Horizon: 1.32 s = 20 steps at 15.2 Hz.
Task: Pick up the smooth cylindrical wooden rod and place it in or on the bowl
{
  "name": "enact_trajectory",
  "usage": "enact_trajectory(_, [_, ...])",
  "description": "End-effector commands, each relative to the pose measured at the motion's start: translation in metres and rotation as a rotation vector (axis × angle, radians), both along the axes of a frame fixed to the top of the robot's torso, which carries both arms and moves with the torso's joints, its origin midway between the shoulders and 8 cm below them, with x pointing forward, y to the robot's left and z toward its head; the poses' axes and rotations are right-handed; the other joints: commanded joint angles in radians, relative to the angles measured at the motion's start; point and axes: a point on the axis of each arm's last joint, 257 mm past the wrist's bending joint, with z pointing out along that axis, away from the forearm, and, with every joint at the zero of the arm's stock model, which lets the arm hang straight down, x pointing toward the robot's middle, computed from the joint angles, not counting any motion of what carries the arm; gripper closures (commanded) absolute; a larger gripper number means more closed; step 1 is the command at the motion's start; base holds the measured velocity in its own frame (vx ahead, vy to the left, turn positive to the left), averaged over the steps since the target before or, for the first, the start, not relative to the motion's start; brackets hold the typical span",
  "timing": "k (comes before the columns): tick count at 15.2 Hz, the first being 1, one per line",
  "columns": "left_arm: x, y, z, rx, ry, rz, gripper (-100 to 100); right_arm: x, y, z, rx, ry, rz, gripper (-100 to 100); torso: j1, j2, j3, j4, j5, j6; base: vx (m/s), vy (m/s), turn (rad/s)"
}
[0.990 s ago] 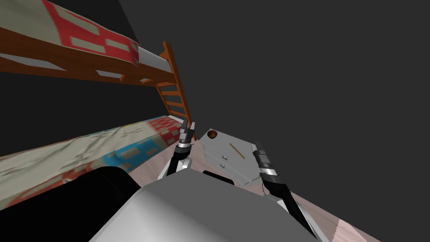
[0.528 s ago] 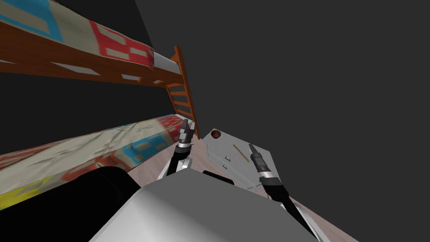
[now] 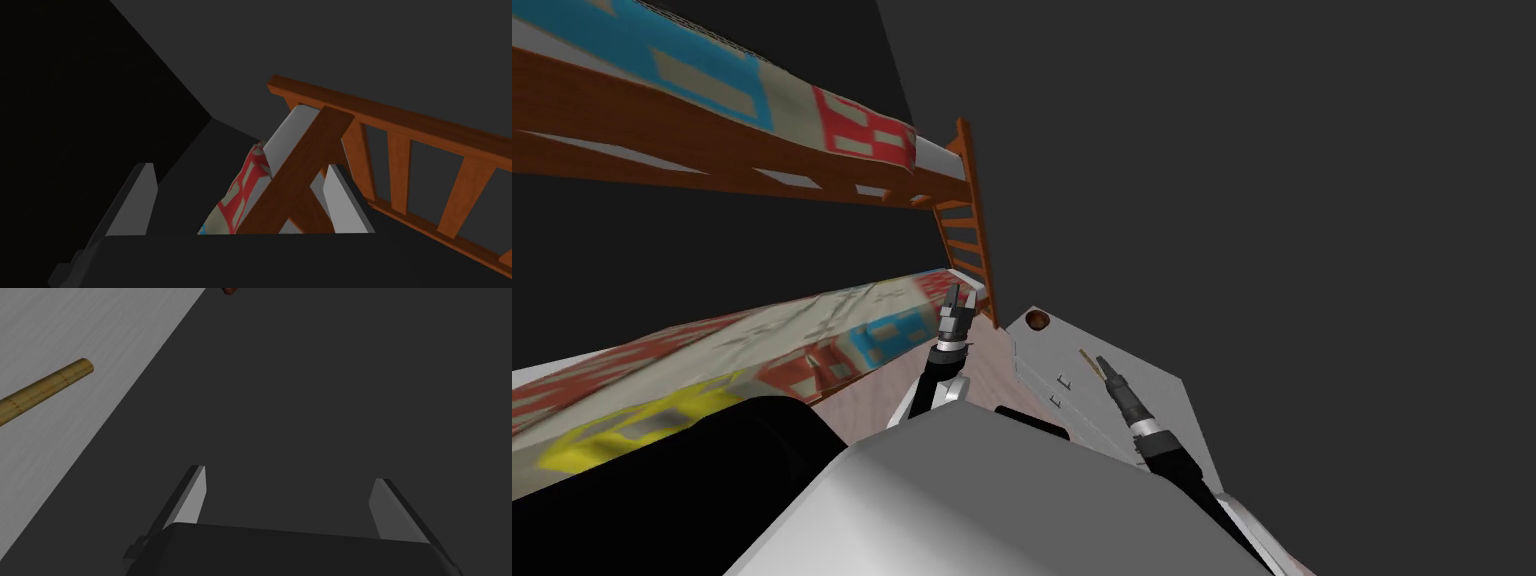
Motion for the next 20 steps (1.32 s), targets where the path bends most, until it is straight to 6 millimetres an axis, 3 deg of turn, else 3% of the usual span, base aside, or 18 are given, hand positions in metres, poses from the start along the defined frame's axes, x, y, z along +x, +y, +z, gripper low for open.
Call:
enact_trajectory(1, [0.000, 0.000, 0.000, 0.000, 0.000, 0.000, 0, -0.010, -0.002, -0.026, -0.040, 0.070, 0.023, -100, 0.000, 0.000, 0.000, 0.000, 0.000, 0.000, -0.006, 0.016, 0.201])
enact_trajectory(3, [0.000, 0.000, 0.000, 0.000, 0.000, 0.000, 0, -0.011, -0.004, -0.027, -0.056, 0.073, 0.032, -100, 0.000, 0.000, 0.000, 0.000, 0.000, -0.001, -0.007, 0.014, 0.165])
enact_trajectory(4, [0.000, 0.000, 0.000, 0.000, 0.000, 0.000, 0, -0.020, -0.007, -0.049, -0.089, 0.134, 0.048, -100, 0.000, 0.000, 0.000, 0.000, 0.000, 0.000, -0.007, 0.019, 0.274])
enact_trajectory(6, [0.000, 0.000, 0.000, 0.000, 0.000, 0.000, 0, -0.021, -0.010, -0.050, -0.105, 0.137, 0.057, -100, 0.000, 0.000, 0.000, 0.000, 0.000, -0.001, -0.006, 0.011, 0.190])
enact_trajectory(7, [0.000, 0.000, 0.000, 0.000, 0.000, 0.000, 0, -0.033, -0.014, -0.072, -0.137, 0.198, 0.070, -100, 0.000, 0.000, 0.000, 0.000, 0.000, 0.000, -0.004, 0.016, 0.254])
enact_trajectory(8, [0.000, 0.000, 0.000, 0.000, 0.000, 0.000, 0, -0.034, -0.017, -0.072, -0.155, 0.202, 0.079, -100, 0.000, 0.000, 0.000, 0.000, 0.000, -0.001, -0.004, 0.015, 0.250])
enact_trajectory(9, [0.000, 0.000, 0.000, 0.000, 0.000, 0.000, 0, -0.046, -0.021, -0.093, -0.178, 0.261, 0.086, -100, 0.000, 0.000, 0.000, 0.000, 0.000, -0.001, -0.003, 0.023, 0.372])
enact_trajectory(11, [0.000, 0.000, 0.000, 0.000, 0.000, 0.000, 0, -0.048, -0.027, -0.094, -0.208, 0.267, 0.100, -100, 0.000, 0.000, 0.000, 0.000, 0.000, -0.001, -0.003, 0.013, 0.190])
enact_trajectory(12, [0.000, 0.000, 0.000, 0.000, 0.000, 0.000, 0, -0.061, -0.035, -0.115, -0.242, 0.327, 0.111, -100, 0.000, 0.000, 0.000, 0.000, 0.000, 0.000, -0.002, 0.019, 0.251])
enact_trajectory(14, [0.000, 0.000, 0.000, 0.000, 0.000, 0.000, 0, -0.063, -0.039, -0.115, -0.261, 0.331, 0.120, -100, 0.000, -0.001, 0.000, 0.000, 0.000, -0.001, -0.001, 0.012, 0.183])
enact_trajectory(15, [0.000, 0.000, 0.000, 0.000, 0.000, 0.000, 0, -0.078, -0.049, -0.134, -0.298, 0.392, 0.129, -100, 0.000, 0.000, 0.000, 0.000, 0.000, 0.000, 0.000, 0.017, 0.239])
enact_trajectory(17, [0.000, 0.000, 0.000, 0.000, 0.000, 0.000, 0, -0.079, -0.053, -0.134, -0.316, 0.395, 0.137, -100, 0.000, -0.001, 0.000, 0.000, 0.000, 0.000, 0.001, 0.012, 0.173])
enact_trajectory(18, [0.000, 0.000, 0.000, 0.000, 0.000, 0.000, 0, -0.094, -0.065, -0.152, -0.355, 0.455, 0.145, -100, 0.000, -0.001, 0.000, 0.000, 0.000, 0.000, 0.002, 0.013, 0.244])
enact_trajectory(20, [0.000, 0.000, 0.000, 0.000, 0.000, 0.000, 0, -0.095, -0.069, -0.152, -0.372, 0.458, 0.153, -100, 0.000, -0.001, -0.001, 0.000, 0.000, -0.001, 0.004, 0.010, 0.215])
